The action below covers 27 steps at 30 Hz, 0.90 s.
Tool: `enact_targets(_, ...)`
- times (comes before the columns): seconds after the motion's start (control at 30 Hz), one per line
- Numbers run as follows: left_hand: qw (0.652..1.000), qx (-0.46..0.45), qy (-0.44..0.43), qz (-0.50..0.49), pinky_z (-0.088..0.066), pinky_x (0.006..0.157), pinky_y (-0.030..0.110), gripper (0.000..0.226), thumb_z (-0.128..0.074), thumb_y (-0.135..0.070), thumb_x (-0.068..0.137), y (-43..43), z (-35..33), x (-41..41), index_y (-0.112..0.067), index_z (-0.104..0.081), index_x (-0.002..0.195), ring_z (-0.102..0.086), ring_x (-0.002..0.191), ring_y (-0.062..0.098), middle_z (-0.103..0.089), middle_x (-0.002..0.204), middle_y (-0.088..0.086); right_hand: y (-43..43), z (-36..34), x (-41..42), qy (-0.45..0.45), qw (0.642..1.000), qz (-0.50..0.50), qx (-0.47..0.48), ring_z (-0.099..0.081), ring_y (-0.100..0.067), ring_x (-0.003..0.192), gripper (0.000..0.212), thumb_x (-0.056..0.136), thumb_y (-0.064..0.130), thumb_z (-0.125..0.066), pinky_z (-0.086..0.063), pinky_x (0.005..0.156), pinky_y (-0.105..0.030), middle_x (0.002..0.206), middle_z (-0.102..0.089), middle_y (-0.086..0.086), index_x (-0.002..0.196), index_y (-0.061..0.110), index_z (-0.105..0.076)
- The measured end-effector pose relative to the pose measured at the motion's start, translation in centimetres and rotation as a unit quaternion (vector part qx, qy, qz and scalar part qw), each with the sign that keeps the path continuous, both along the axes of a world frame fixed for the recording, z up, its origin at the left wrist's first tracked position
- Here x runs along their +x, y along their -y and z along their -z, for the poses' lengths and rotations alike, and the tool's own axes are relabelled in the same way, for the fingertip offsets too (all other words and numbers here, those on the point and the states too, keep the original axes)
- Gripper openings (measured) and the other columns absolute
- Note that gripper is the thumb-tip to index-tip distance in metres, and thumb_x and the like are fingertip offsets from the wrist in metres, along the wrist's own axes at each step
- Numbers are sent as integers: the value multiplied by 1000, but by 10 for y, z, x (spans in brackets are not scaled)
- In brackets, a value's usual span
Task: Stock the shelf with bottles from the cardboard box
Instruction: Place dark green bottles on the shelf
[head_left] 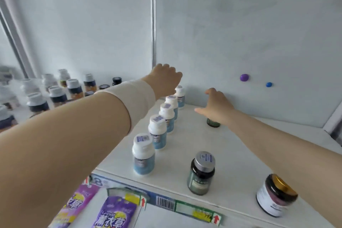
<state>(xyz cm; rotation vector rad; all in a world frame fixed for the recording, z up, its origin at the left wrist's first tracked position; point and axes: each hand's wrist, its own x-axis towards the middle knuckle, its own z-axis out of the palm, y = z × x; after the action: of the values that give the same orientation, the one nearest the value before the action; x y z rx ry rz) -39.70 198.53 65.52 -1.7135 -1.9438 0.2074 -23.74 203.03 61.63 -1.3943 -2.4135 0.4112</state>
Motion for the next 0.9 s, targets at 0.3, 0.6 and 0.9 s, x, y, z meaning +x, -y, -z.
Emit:
enact_targets(0.3,982,-9,-45,-182,-39,92,35,36,-45,-23,94,205,-3,-120,-12,-45,129,-50,114,27,-54,123,9,153,-15,-156,5,979,-177,104,-43,-33,124,50,90,23,-53,-39,98,-39,134,-42,-15,135,8,-36)
enact_targets(0.6,922,-13,66,-381,-41,94,38,40,-48,-24,94,456,65,-277,-9,-45,131,-52,118,31,-53,128,13,367,48,-375,24,923,-372,98,-40,-36,126,48,92,27,-47,-36,100,-41,137,-41,-19,133,5,-36)
enact_targets(0.9,778,-80,327,-530,-40,98,40,34,-39,-14,96,643,310,-332,-7,-47,128,-48,123,34,-53,131,15,559,278,-455,248,842,-477,-43,-37,-32,130,49,93,30,-49,-32,104,-39,139,-41,-15,135,9,-38)
